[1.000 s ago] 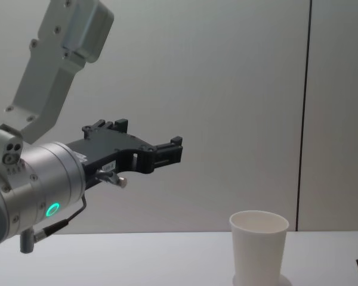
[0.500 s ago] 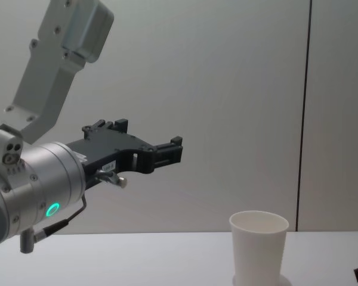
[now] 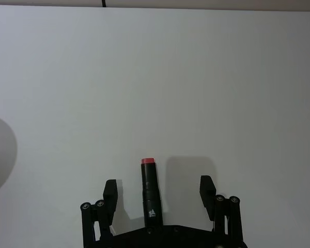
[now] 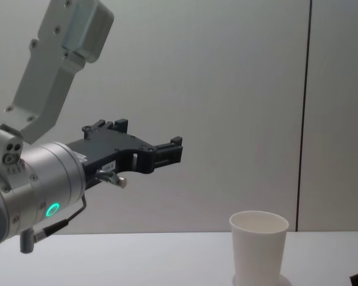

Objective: Place the pen into the pen holder.

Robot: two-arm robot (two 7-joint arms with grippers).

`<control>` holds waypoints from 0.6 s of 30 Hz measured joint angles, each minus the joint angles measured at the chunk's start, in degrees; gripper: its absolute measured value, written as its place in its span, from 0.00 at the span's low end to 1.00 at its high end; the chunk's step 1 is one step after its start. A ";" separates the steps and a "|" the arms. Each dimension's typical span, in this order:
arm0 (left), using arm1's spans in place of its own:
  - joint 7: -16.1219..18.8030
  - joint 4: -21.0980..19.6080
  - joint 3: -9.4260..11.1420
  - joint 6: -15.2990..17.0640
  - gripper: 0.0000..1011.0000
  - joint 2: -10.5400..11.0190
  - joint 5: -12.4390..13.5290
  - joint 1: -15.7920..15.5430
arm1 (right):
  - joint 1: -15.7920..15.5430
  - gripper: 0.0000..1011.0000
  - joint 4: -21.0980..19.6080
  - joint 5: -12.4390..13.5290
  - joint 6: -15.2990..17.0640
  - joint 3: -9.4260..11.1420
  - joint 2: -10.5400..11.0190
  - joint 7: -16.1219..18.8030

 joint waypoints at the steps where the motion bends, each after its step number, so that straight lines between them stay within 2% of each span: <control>1: 0.00 0.00 0.00 0.00 0.99 0.00 0.00 0.00 | 0.18 0.99 0.51 0.00 -0.24 0.01 -0.09 0.07; 7: 0.00 0.00 0.00 0.00 0.99 0.00 0.00 0.00 | 0.72 0.92 2.17 -0.05 -1.01 0.05 -0.34 0.25; 8: 0.00 0.00 0.00 0.00 0.99 0.00 0.00 0.00 | 0.77 0.87 2.36 -0.07 -1.13 0.06 -0.37 0.28; 13: 0.00 0.00 0.00 0.00 0.99 0.00 0.00 0.00 | 1.17 0.76 3.39 -0.20 -1.80 0.08 -0.59 0.50; 18: 0.00 0.00 0.00 0.00 0.99 0.00 0.00 0.00 | 1.55 0.59 4.47 -0.32 -2.52 0.08 -0.77 0.76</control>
